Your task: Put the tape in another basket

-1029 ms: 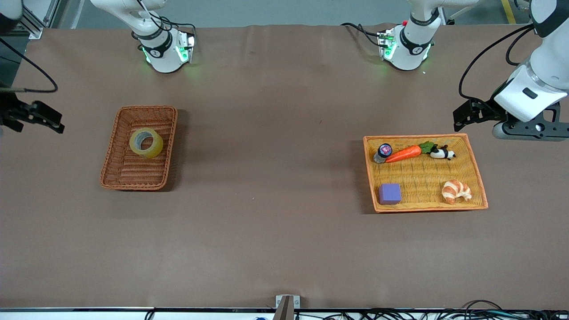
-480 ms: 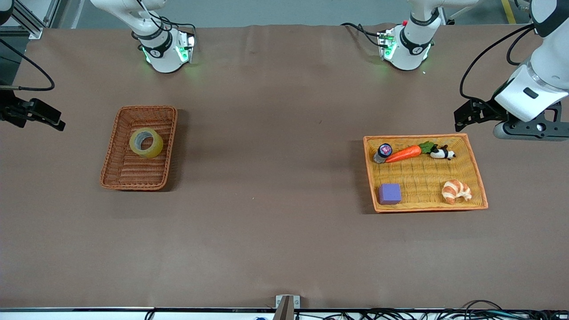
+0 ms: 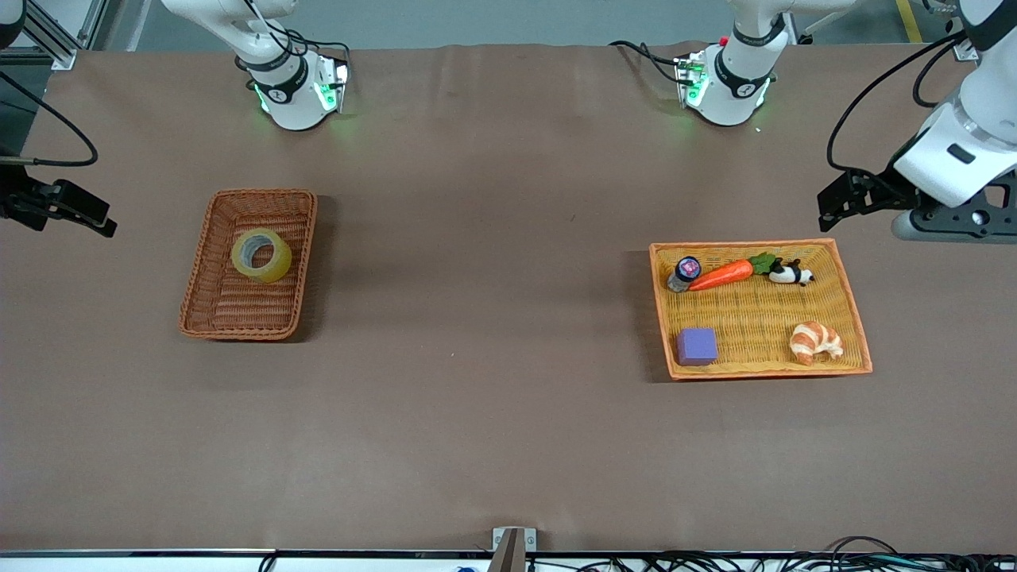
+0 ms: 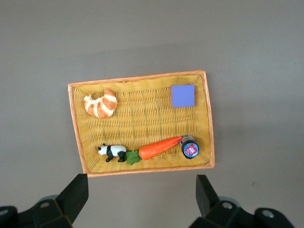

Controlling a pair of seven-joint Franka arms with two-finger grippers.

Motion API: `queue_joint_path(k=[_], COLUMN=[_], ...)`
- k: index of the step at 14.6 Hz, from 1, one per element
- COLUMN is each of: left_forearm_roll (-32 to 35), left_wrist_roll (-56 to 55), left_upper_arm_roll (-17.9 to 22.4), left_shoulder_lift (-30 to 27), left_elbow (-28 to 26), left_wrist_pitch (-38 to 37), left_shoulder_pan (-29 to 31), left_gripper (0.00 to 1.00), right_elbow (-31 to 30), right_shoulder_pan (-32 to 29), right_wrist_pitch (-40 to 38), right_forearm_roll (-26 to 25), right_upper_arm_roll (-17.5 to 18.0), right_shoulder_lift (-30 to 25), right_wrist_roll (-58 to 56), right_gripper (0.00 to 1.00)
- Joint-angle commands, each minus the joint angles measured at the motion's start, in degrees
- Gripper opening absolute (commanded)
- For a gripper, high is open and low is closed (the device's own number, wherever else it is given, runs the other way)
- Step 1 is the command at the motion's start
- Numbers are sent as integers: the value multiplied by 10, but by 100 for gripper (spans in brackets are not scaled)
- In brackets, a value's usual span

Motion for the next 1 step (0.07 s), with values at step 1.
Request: queue_joint_path(k=[1], left_forearm_roll=[12], left_wrist_roll=[9], left_upper_arm_roll=[-1], left_shoulder_lift=[-14], left_elbow=[3], left_wrist_pitch=[-42], left_shoulder_pan=[-1], left_gripper=[100], right_elbow=[2], right_shoulder_pan=[-8], right_wrist_pitch=[2], right_forearm_roll=[13], right_upper_arm_roll=[3], right_shoulder_lift=[1], right_wrist_roll=[6], right_gripper=[100])
